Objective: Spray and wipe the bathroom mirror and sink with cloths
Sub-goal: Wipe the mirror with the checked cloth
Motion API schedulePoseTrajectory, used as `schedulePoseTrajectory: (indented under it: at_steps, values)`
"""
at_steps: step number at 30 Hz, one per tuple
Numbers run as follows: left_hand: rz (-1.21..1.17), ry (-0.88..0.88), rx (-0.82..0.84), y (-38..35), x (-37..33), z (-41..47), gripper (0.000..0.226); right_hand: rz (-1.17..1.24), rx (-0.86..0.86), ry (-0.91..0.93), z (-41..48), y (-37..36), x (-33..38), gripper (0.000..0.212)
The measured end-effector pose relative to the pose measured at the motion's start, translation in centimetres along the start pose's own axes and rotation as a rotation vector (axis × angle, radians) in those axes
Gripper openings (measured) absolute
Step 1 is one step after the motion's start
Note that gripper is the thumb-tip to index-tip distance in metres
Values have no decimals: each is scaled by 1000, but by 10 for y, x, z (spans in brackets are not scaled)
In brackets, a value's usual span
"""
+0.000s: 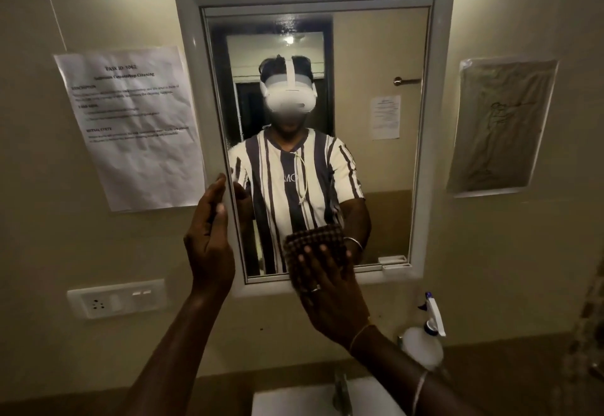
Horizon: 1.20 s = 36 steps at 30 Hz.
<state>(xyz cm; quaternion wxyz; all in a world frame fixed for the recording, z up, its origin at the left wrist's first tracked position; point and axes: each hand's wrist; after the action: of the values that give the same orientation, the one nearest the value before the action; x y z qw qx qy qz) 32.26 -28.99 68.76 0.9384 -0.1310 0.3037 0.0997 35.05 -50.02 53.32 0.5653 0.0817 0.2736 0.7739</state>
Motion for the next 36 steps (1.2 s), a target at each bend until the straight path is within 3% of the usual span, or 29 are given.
schedulePoseTrajectory:
  at_steps: [5,11,15,17,23,29,36]
  values:
    - [14,-21,4,-1,1,-1,40,8,-65,-281,-24,13,-35,77]
    - [15,-16,21,4,3,-3,40,69,-58,-456,-27,-1,-11,73]
    - [-13,9,17,8,4,-6,40,62,-14,-102,-35,-14,2,66]
    - [-30,15,15,9,4,-8,40,58,14,60,-30,-19,12,74]
    - [-88,51,21,12,7,-7,40,-4,116,335,14,-28,55,80]
    - [-115,59,41,21,6,-5,42,16,68,359,40,-26,85,71]
    - [-177,45,-132,33,4,3,41,105,-98,197,121,-3,93,61]
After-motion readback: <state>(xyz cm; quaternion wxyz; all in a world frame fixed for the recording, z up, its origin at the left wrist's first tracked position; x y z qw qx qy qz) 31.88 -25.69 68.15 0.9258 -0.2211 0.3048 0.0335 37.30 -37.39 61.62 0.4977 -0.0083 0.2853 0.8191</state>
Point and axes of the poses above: each hand's wrist, its own z-axis towards the middle knuckle, its own y-axis out of the back of the hand, x = y × z, and after that the axes turned 2 degrees about -x, right-handed
